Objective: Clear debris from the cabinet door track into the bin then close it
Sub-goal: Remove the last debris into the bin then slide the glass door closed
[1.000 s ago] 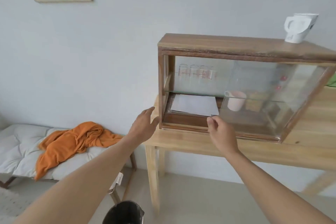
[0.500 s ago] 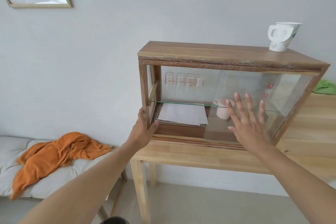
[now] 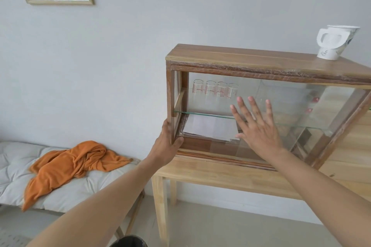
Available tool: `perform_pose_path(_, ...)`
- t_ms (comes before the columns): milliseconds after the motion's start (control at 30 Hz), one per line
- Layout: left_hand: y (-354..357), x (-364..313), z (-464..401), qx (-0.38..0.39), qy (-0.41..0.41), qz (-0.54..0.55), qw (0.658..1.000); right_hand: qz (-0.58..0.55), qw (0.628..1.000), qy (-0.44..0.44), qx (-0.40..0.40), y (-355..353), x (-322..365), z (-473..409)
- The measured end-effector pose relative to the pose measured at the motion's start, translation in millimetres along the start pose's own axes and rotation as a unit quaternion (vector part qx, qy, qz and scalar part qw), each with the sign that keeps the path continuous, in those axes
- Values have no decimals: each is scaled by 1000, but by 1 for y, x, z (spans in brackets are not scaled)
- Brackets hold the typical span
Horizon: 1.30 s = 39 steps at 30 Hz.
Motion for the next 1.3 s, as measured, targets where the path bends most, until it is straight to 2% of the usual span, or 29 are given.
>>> perform_pose_path(200, -1, 10, 0, 20, -9, -19, 1000, -10, 1000, -15, -12, -2, 56, -42)
perform_pose_path(833, 3, 16, -7, -4, 3, -29, 1000, -38, 998, -6, -40, 0, 112, -86)
perform_pose_path(1033, -2, 18, -8, -8, -3, -37, 999, -31, 997, -30, -61, -5, 94, -68)
perform_pose_path(1300, 3, 23, -5, -6, -9, -47, 999, 45, 996, -74, -18, 19, 35, -7)
Point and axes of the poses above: each hand's wrist, its own z-axis away from the middle knuckle, its own y-axis out of the palm, x = y × z, the point moved 8 cm from there along -z, towards the middle knuckle, and after that the axes turned 5 degrees about -x, right-handed, at the moved point
